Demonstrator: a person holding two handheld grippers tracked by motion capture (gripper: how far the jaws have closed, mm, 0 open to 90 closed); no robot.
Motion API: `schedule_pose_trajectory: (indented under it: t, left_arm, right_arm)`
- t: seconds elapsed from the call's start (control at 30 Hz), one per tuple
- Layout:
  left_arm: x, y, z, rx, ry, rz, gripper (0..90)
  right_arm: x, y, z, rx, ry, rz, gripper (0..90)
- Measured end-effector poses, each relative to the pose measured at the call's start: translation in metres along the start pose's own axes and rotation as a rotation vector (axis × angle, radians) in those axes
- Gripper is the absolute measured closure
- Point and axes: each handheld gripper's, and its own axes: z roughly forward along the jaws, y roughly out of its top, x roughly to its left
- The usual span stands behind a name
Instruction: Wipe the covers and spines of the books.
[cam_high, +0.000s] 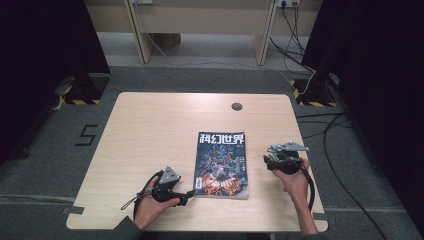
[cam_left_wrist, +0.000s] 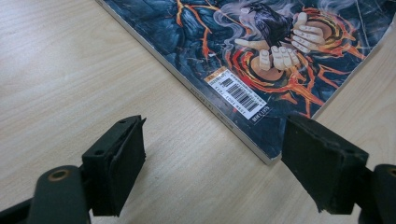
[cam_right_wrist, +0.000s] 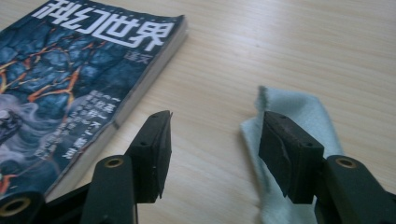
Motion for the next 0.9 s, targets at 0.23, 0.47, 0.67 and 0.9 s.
schedule_pose_trajectory:
  t: [0.23,0.47,0.67,0.9]
  left_arm:
    - [0.0,0.0,0.001,0.005,-0.002,-0.005,19.6]
    - [-0.002,0.0,0.003,0.01,-0.013,-0.01,18.0]
    - [-0.002,0.0,0.005,0.013,-0.013,-0.012,17.5]
    - [-0.004,0.0,0.006,0.021,-0.027,-0.001,19.1]
  right_arm:
    - [0.026,0.004,0.007,0.024,0.07,-0.034,40.3]
    - [0.044,0.003,0.02,0.066,0.12,-0.07,38.7]
    - [0.06,0.003,0.031,0.093,0.167,-0.072,38.5]
    - [0.074,-0.002,0.039,0.127,0.182,-0.108,38.5]
